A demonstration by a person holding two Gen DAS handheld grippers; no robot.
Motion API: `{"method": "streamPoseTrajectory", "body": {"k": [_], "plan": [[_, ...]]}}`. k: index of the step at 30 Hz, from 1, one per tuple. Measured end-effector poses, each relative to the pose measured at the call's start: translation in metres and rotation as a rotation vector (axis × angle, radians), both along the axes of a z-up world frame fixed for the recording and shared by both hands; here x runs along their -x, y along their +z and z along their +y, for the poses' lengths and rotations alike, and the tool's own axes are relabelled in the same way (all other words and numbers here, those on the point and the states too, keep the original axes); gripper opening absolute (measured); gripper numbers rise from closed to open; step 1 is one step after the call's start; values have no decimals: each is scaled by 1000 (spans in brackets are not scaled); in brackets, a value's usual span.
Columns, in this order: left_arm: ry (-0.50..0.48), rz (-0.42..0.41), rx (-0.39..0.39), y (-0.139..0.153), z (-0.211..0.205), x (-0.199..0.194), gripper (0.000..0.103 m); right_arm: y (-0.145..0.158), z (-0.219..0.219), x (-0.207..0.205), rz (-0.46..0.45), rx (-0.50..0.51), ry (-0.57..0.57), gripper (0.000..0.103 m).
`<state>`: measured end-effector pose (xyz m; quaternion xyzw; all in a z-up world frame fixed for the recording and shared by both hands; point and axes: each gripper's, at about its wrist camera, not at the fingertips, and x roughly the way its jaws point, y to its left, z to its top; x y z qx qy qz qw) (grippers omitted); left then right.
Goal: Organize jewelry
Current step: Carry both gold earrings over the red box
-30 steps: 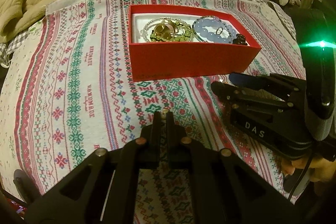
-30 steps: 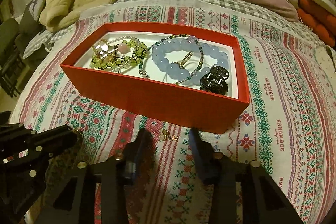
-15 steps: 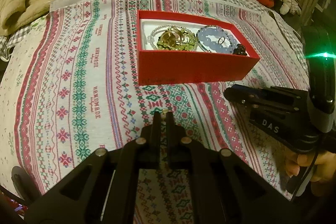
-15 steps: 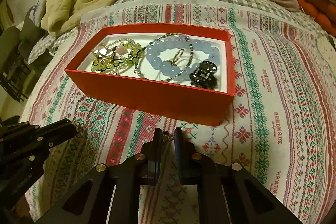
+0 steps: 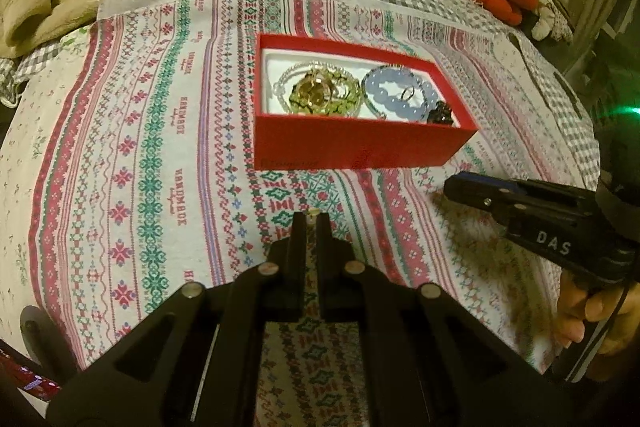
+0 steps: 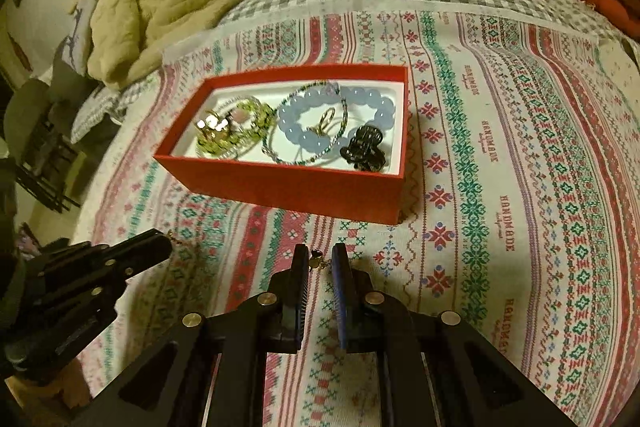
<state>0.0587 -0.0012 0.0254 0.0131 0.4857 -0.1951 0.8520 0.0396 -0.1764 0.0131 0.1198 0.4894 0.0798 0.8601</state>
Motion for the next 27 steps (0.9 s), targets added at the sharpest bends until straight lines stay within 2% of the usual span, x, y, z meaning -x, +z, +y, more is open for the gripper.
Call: {"method": "streamPoseTrajectory", "body": {"k": [9, 18, 27], "plan": [[0, -49, 47, 25, -8, -1, 5, 27, -11, 4, -41, -56, -17, 12], [13, -114, 103, 47, -32, -10, 5, 44, -9, -5, -101, -26, -29, 12], [15, -145, 114, 49, -52, -29, 5, 53, -20, -18, -128, -54, -77, 12]]}}
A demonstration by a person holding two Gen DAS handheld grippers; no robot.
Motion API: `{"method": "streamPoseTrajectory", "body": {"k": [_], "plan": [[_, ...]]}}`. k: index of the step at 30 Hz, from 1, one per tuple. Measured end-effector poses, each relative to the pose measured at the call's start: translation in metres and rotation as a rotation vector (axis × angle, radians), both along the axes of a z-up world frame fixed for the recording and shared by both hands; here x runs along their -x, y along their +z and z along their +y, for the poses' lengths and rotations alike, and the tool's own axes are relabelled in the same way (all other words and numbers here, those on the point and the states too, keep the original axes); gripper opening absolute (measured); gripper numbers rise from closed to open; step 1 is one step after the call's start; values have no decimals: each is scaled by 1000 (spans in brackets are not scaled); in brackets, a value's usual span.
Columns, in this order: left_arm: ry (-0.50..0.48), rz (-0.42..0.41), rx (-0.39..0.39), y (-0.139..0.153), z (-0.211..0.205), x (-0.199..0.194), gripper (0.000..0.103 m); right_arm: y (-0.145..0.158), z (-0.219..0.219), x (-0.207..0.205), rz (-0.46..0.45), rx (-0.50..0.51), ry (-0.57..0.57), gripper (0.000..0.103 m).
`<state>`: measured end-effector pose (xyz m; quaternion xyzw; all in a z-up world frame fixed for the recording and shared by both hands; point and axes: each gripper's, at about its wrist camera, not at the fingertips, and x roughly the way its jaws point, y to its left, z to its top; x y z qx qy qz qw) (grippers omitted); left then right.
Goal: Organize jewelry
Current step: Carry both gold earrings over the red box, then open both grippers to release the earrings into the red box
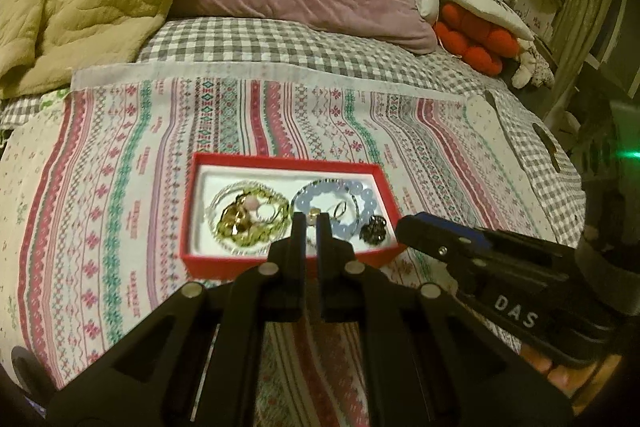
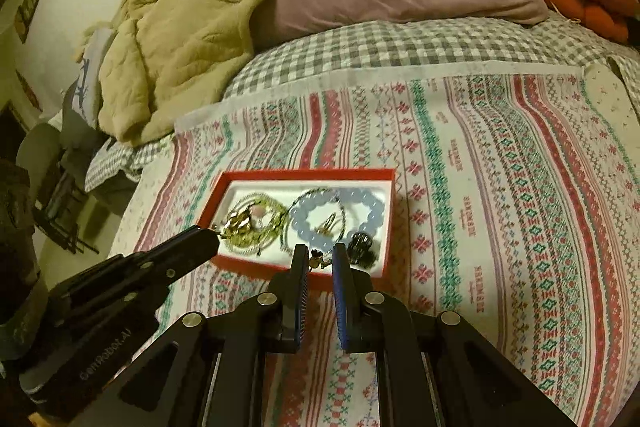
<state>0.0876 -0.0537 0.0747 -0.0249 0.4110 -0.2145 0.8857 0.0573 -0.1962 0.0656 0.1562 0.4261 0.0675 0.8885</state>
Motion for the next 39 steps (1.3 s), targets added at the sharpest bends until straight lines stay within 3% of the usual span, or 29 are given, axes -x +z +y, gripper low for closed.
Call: {"method": "streamPoseTrajectory", "body": {"k": [6, 12, 19, 21, 34, 39], "plan": [[13, 17, 8, -14, -8, -21, 6, -4, -6, -10, 12, -14, -9, 12], [22, 62, 81, -27, -10, -39, 6, -12, -9, -18, 26, -19, -10, 12], [49, 74, 89, -31, -10, -46, 6, -18, -13, -30, 32, -53, 0, 12], [53, 81, 91, -30, -9, -47, 16, -19, -14, -33, 33, -64, -1, 12], [104, 36, -30, -12, 10, -34, 26, -26, -2, -48, 45, -93, 50, 13], [125, 38, -51, -10, 21, -32, 42, -26, 2, -50, 51, -92, 74, 19]]}}
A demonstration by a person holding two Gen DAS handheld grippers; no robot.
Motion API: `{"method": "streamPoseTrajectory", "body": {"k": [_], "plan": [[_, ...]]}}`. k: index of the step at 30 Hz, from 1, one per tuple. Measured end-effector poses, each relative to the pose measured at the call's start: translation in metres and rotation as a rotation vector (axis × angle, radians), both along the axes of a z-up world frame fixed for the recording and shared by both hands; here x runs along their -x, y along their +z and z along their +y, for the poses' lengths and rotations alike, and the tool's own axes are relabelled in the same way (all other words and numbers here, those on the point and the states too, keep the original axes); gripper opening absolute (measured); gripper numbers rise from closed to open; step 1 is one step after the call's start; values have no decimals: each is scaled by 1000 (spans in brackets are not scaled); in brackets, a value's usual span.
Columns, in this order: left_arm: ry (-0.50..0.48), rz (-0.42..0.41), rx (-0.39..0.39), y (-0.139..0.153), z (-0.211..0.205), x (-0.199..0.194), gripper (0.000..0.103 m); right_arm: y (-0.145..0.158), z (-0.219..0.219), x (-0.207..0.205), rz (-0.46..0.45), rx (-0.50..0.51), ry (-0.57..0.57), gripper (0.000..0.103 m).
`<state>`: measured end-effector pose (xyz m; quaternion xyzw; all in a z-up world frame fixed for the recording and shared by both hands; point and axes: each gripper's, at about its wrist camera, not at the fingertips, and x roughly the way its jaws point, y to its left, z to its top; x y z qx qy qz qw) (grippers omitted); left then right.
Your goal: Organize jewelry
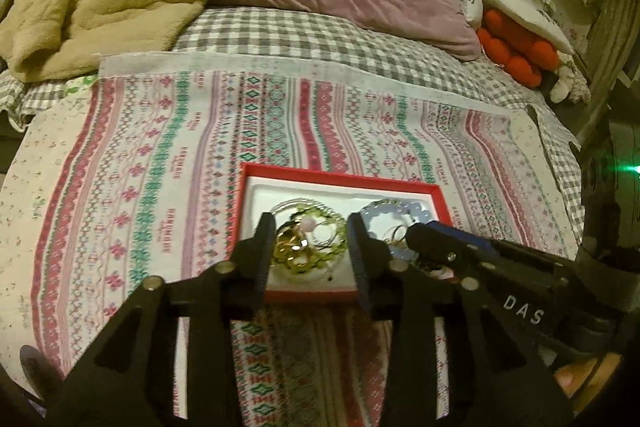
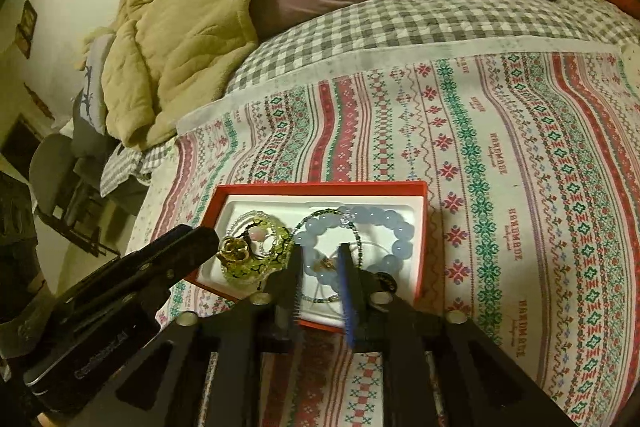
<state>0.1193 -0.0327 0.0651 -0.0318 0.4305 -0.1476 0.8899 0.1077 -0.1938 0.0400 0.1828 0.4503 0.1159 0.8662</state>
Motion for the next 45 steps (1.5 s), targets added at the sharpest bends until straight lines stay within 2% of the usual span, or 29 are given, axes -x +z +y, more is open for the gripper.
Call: {"method": "streamPoseTrajectory", "body": {"k": [4, 6, 7, 9, 10, 12, 15, 19, 21, 23, 27, 29, 36, 45], "plan": [[23, 17, -28, -1, 7, 3, 50, 4, 0, 2, -1, 18, 12, 21], [37, 28, -44, -2, 10, 6, 58, 5, -2, 6, 0, 20, 7, 23], [42, 33, -56, -2, 12, 8, 60, 7, -4, 8, -2, 26, 3, 27], [48, 39, -80, -3, 14, 13, 67, 10, -7, 15, -11, 44, -4, 44], [51, 42, -95, -4, 15, 16, 68, 12, -8, 18, -17, 48, -8, 59], [59, 49, -116, -5, 16, 21, 76, 16, -11, 25, -25, 63, -6, 61], [75, 65, -136, -6, 20, 31, 80, 19, -12, 35, -21, 99, -4, 61], [73, 93, -154, -10, 22, 44, 86, 21, -11, 53, -11, 173, -10, 68], [77, 115, -155, -13, 25, 49, 96, 21, -10, 60, 6, 208, -11, 72], [91, 129, -162, -15, 28, 55, 101, 19, -8, 68, 21, 245, -11, 78], [103, 120, -196, -18, 28, 69, 102, 15, -5, 83, 18, 300, -15, 89], [104, 111, -223, -21, 25, 76, 102, 12, -3, 89, 26, 316, -15, 103], [103, 95, -246, -33, 13, 91, 102, -1, -5, 104, 72, 414, -43, 103], [113, 93, -246, -42, 2, 91, 102, -21, -18, 103, 136, 447, -83, 103]]}}
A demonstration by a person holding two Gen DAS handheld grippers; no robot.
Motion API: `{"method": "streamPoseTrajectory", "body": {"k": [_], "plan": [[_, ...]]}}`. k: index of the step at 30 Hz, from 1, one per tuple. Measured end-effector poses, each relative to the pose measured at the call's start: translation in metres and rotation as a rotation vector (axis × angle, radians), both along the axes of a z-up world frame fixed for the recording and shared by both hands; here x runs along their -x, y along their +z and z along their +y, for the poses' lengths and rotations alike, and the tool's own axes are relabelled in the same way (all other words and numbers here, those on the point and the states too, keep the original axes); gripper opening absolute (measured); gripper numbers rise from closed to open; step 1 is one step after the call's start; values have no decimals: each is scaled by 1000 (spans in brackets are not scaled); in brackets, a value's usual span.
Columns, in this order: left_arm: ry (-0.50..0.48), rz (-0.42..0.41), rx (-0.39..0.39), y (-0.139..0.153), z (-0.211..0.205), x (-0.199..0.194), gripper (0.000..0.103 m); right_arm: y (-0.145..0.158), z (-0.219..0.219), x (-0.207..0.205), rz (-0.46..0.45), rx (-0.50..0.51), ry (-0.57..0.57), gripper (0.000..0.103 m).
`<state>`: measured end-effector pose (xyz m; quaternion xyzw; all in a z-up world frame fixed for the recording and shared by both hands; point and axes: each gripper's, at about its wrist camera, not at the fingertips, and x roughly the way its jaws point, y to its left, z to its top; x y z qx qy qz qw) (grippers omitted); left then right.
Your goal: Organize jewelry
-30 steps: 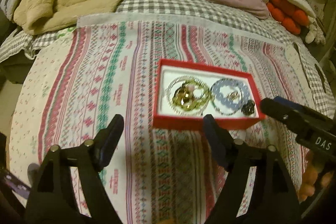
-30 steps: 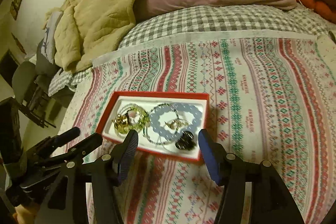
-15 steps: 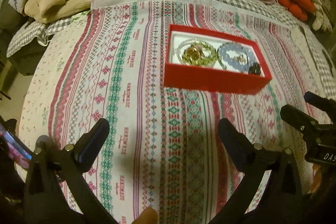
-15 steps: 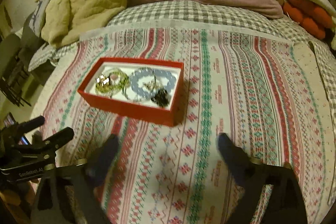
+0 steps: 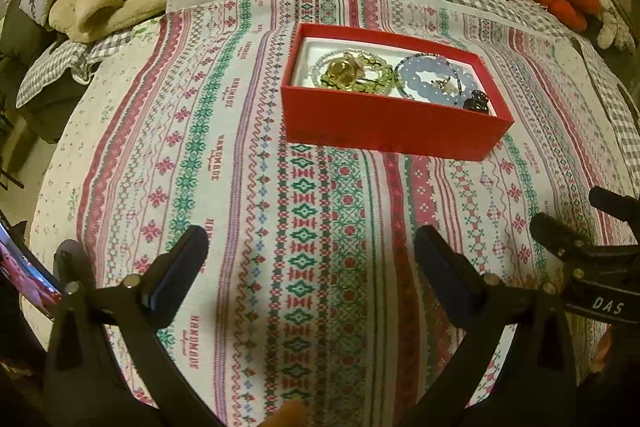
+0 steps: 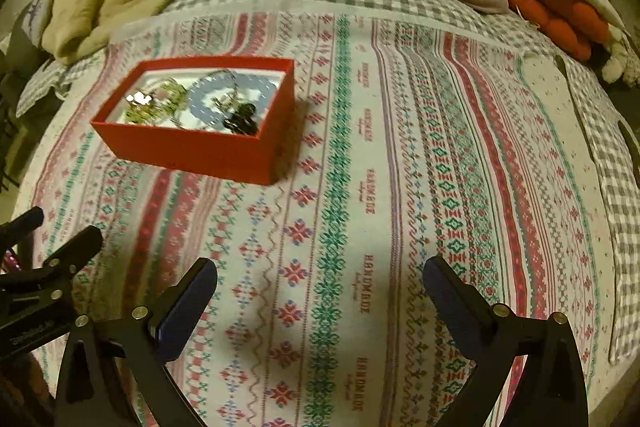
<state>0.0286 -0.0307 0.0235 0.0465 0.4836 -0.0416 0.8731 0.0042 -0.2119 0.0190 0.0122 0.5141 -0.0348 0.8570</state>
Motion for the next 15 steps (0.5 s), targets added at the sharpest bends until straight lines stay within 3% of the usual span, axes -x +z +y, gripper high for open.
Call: {"method": "streamPoseTrajectory", "body": {"k": [15], "plan": [[-8, 12, -11, -6, -5, 2, 102, -5, 4, -4, 19, 10, 8, 103]]}}
